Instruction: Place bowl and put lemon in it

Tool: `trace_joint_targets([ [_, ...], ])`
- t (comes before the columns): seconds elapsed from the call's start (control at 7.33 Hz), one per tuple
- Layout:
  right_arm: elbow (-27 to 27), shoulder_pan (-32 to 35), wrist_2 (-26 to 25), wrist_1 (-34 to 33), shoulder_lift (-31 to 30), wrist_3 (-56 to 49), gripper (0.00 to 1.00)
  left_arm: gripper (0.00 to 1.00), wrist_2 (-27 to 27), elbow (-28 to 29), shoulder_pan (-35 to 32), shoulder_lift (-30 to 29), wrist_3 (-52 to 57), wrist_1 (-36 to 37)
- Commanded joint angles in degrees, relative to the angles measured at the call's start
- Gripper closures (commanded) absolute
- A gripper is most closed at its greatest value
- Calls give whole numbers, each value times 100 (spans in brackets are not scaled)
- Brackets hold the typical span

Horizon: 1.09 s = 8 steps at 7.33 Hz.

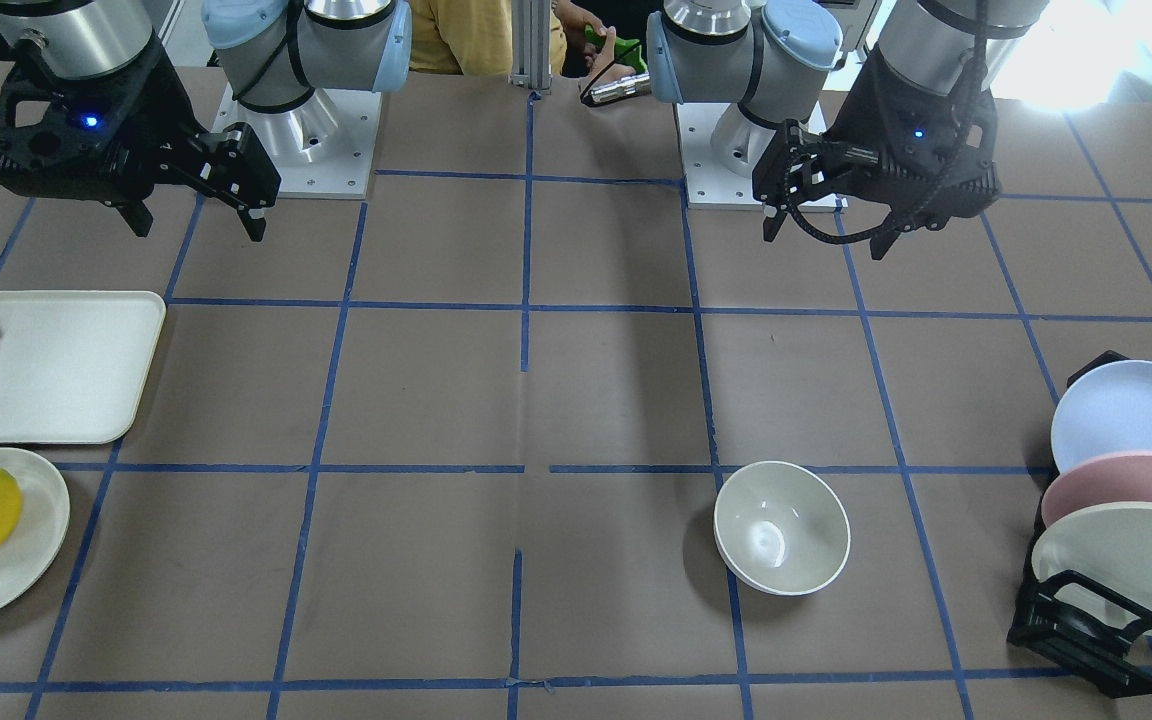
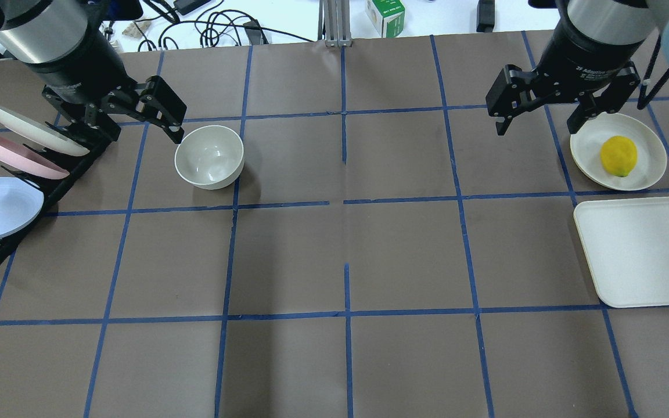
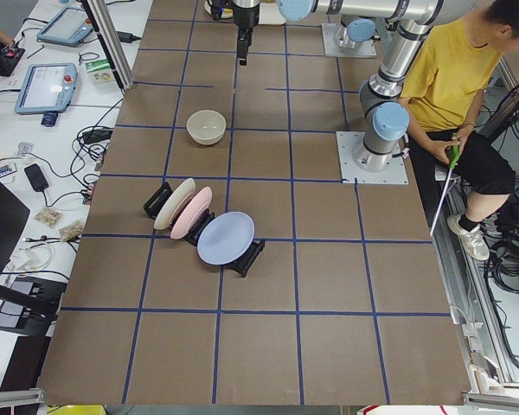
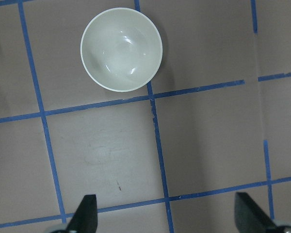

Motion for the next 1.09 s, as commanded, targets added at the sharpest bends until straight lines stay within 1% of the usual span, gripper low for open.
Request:
trace_joint_targets([
  [0.0, 0, 1, -2, -23, 0, 0, 0, 0, 172, 12, -2, 56, -96, -197],
  [0.27, 0, 1, 7, -76, 9, 0, 0, 0, 183, 117, 7, -31, -220, -199],
  [0.41, 0, -8, -2, -102, 18, -52, 0, 0, 278, 153, 24, -153, -229, -24],
  [0.55, 0, -26, -89, -94, 61, -70, 0, 0, 706, 266, 181, -285, -185, 99],
  [0.68, 9, -43, -98, -120, 123, -79, 0, 0, 658, 241, 296, -696, -228, 196],
  [0.82, 9, -226, -98, -485, 184, -88, 0, 0, 301, 232, 332, -1222, -142, 893],
  [0.95, 78, -532, -116, -541, 324, -96, 0, 0, 149, 284, 358, -1749, -115, 1231],
])
